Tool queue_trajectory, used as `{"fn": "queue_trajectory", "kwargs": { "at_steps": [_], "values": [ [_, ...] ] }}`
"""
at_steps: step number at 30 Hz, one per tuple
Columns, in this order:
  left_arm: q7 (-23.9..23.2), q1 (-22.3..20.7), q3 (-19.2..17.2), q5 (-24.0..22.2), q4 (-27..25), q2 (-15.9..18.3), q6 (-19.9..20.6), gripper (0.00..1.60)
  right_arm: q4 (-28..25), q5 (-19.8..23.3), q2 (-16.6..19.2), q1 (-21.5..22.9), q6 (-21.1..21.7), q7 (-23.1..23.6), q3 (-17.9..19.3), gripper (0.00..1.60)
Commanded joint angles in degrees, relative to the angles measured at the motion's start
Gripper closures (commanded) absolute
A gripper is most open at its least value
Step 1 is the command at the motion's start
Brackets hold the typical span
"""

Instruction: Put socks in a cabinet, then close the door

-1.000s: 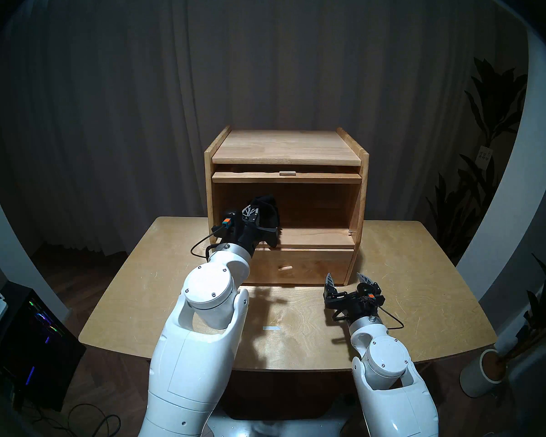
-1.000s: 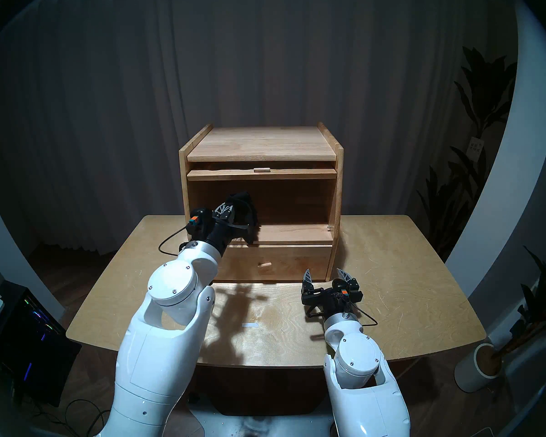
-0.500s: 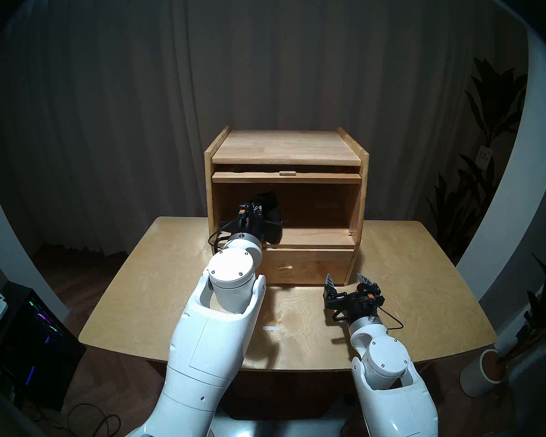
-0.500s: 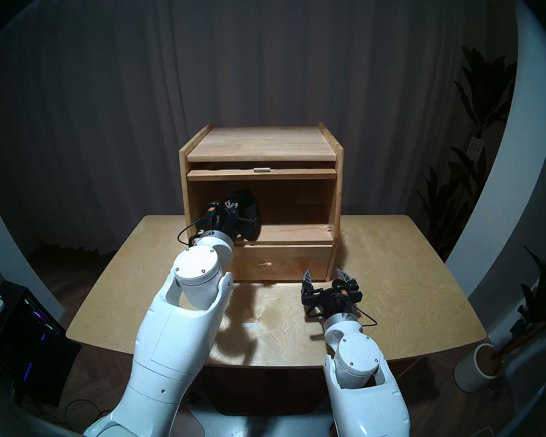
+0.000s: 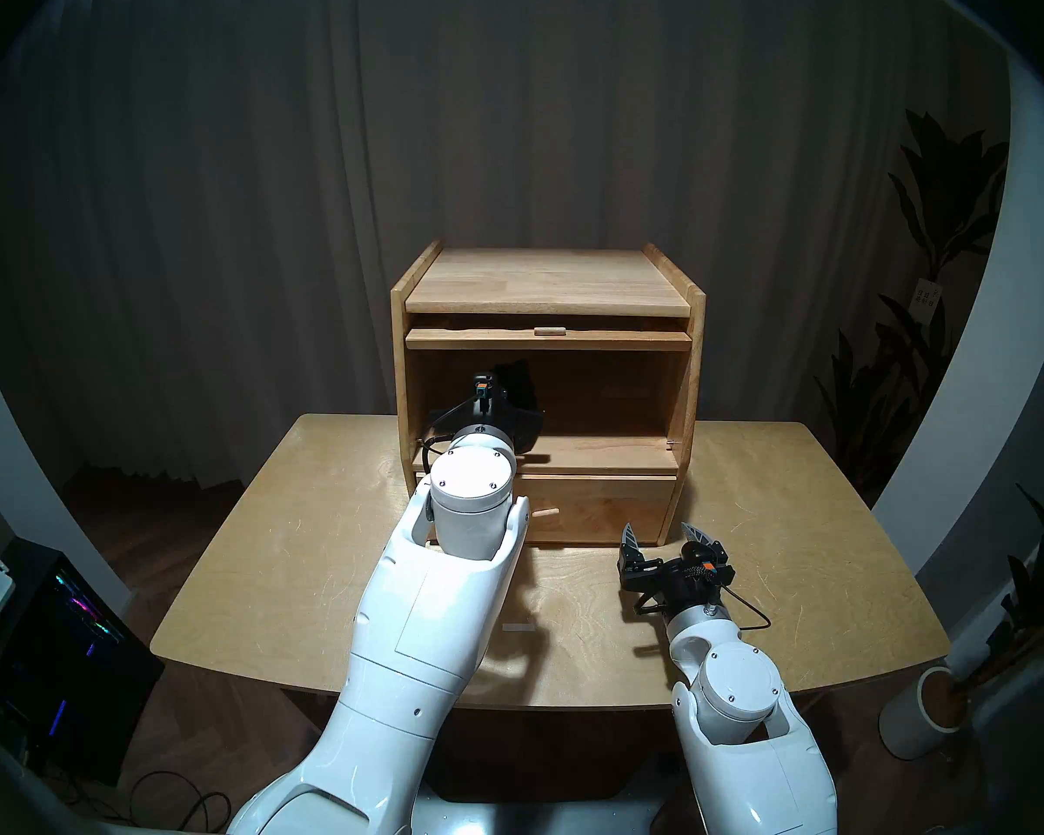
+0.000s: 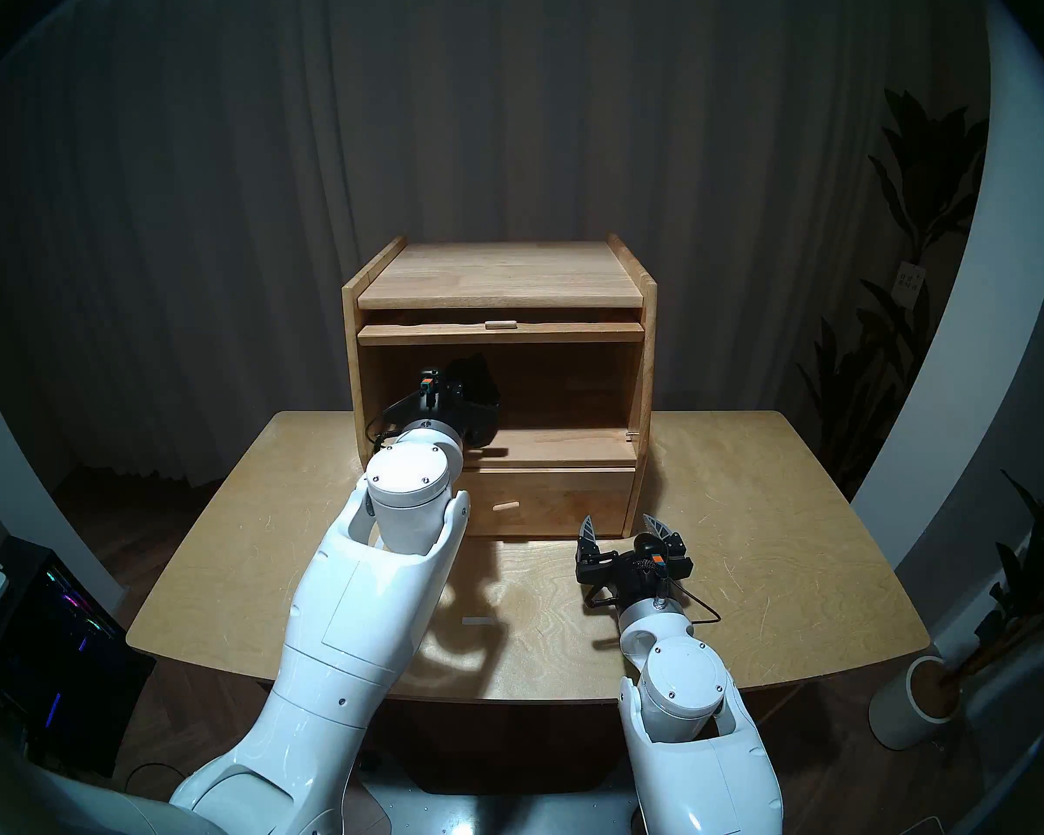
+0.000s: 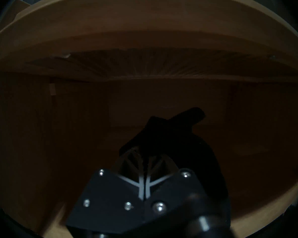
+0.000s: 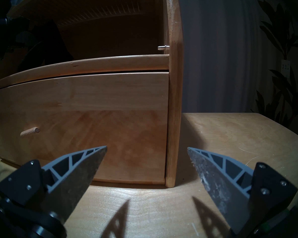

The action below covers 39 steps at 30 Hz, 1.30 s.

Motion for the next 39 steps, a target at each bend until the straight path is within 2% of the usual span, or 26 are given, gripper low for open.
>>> {"fn": "queue_trajectory", "kwargs": {
  "at_steps": [1, 13, 15, 21, 25, 26, 27, 31, 33, 34, 39],
  "values": [
    [1.6, -6.4, -0.4, 1.7, 3.0, -3.2, 0.4, 1.60, -1.0, 0.0, 0.0, 0.5, -0.3, 0.0, 0.1, 0.00],
    [3.8, -11.7, -1.5, 3.7, 9.6, -5.9, 2.1, 1.60, -0.9, 0.0, 0.0, 0.6, -0.4, 0.0, 0.1, 0.00],
    [4.4, -13.6, -1.6, 4.2, 12.1, -6.5, 2.6, 1.60, -0.9, 0.0, 0.0, 0.6, -0.4, 0.0, 0.1, 0.00],
    [5.5, -14.9, -1.9, 5.4, 15.8, -7.9, 2.6, 1.60, -1.0, 0.0, 0.0, 0.7, -0.4, 0.0, 0.1, 0.00],
    [6.4, -17.2, -2.0, 6.0, 19.6, -9.1, 2.7, 1.60, -1.1, 0.0, 0.0, 0.6, -0.4, 0.0, 0.1, 0.00],
    [6.7, -17.4, -2.0, 6.2, 20.4, -9.5, 2.6, 0.08, -1.2, 0.0, 0.0, 0.6, -0.5, 0.0, 0.1, 0.00],
    [7.0, -18.2, -2.0, 6.4, 21.9, -10.0, 2.5, 0.00, -1.3, 0.0, 0.0, 0.6, -0.5, 0.0, 0.1, 0.00],
    [8.6, -20.3, -2.2, 6.8, 26.5, -11.4, 1.9, 0.00, -1.5, 0.0, 0.0, 0.5, -0.5, -0.1, 0.1, 0.00],
    [9.0, -20.1, -2.4, 7.0, 26.8, -11.7, 1.6, 0.00, -1.6, 0.0, 0.0, 0.4, -0.5, -0.1, 0.1, 0.00],
    [10.1, -21.6, -3.0, 6.8, 29.6, -12.6, 1.1, 0.00, -1.8, 0.0, 0.0, 0.3, -0.6, -0.1, 0.1, 0.00],
    [13.8, -22.5, -4.1, 6.9, 32.3, -14.5, -1.7, 0.00, -2.3, 0.0, -0.1, 0.0, -0.6, -0.1, 0.1, 0.00]
  ]
}}
